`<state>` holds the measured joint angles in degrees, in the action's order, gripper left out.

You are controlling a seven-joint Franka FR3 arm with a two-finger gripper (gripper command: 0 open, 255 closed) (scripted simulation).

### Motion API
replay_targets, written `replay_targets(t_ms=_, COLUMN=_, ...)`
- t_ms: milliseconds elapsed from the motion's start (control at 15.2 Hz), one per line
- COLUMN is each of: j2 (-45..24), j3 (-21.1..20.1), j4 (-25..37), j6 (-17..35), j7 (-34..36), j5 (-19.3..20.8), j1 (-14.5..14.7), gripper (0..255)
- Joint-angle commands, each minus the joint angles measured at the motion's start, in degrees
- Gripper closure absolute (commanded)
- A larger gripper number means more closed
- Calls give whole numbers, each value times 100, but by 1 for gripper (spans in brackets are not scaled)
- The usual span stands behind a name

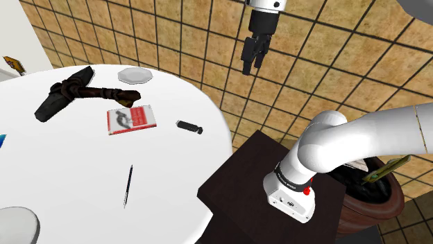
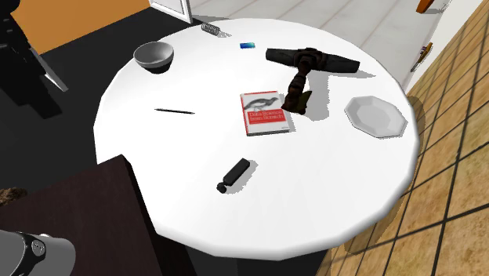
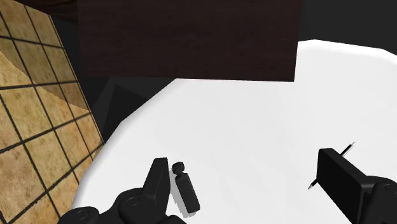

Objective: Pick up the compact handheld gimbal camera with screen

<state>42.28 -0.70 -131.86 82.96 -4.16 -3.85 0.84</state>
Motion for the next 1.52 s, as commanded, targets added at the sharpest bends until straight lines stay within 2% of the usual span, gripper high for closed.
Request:
replay_targets(t_ms=0, j2=0, j3=0, j4=0, j6=0, j7=0, j5=0, j1=0, gripper=0)
replay_targets(t_ms=726, j2=-1339, j3=54, j4=-873, j6=2204, j7=-493, j5=219, j1=32, gripper=0)
replay_targets(t_ms=1056, j2=-2248, j3=71, j4=-942, j6=3184, j7=-676, j5=309, j1=33, gripper=0)
replay_targets(t_ms=1452, j2=-3504, j3=84, j4=-745, j6=4250, j7=-856, j5=427, j1=30, gripper=0)
